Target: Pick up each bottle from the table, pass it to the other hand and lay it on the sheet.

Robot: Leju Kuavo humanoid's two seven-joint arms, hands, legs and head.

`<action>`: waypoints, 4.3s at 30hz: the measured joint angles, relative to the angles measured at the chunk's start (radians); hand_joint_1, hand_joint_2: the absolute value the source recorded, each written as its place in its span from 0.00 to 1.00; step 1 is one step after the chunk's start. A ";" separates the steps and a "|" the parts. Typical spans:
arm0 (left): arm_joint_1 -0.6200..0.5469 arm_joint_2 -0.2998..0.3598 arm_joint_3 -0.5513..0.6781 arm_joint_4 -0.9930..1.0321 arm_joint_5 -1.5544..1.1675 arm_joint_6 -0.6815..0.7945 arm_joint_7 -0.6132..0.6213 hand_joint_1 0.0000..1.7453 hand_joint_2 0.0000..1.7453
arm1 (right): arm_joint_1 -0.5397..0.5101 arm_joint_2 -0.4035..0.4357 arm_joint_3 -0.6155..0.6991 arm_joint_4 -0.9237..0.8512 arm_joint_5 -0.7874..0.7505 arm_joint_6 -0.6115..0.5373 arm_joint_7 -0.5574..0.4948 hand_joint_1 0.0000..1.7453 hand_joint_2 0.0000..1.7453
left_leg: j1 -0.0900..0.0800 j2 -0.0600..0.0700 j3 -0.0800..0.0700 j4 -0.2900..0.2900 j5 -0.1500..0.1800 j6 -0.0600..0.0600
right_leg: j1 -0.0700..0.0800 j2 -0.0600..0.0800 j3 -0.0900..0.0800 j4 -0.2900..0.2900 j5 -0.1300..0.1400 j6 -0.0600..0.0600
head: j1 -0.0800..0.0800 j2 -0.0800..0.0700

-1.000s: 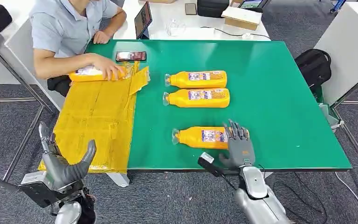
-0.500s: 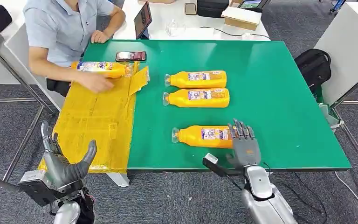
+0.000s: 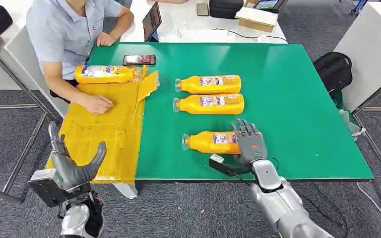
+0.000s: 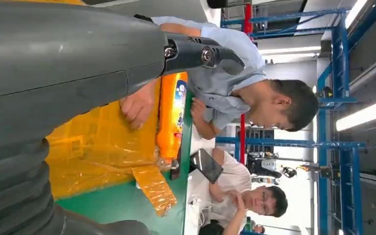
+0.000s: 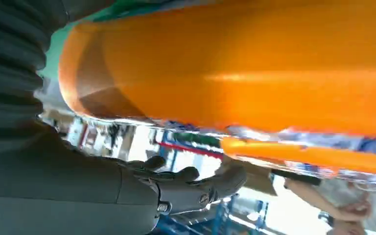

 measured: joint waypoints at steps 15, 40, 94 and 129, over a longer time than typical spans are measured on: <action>0.004 0.013 0.044 0.003 0.000 -0.009 0.027 0.00 1.00 | -0.107 0.013 0.106 0.120 0.093 0.233 0.217 1.00 1.00 | 0.000 0.000 0.007 0.000 0.001 0.001 | 0.000 0.000 0.007 0.000 0.000 0.000 | 0.000 0.000; -0.008 0.015 0.042 0.021 0.053 -0.040 -0.013 0.00 1.00 | -0.047 0.004 -0.063 0.125 -0.520 0.069 -0.453 1.00 1.00 | 0.000 0.002 0.011 0.000 -0.002 0.000 | 0.001 0.001 0.010 -0.002 0.000 0.000 | 0.000 0.000; -0.025 0.020 -0.353 0.068 0.270 -0.451 0.104 0.00 1.00 | 0.154 0.276 0.263 -0.150 -1.029 -0.157 -0.671 0.94 1.00 | 0.002 0.000 0.000 0.000 -0.001 -0.001 | 0.001 0.000 0.000 -0.001 0.000 -0.001 | 0.000 0.000; -0.072 0.040 -0.342 0.176 0.319 -0.530 0.175 1.00 1.00 | 0.092 0.314 0.351 -0.034 -0.940 -0.242 -0.660 0.00 0.00 | 0.002 0.001 -0.001 0.000 -0.001 -0.001 | 0.001 0.000 -0.001 -0.001 0.000 -0.001 | 0.000 0.000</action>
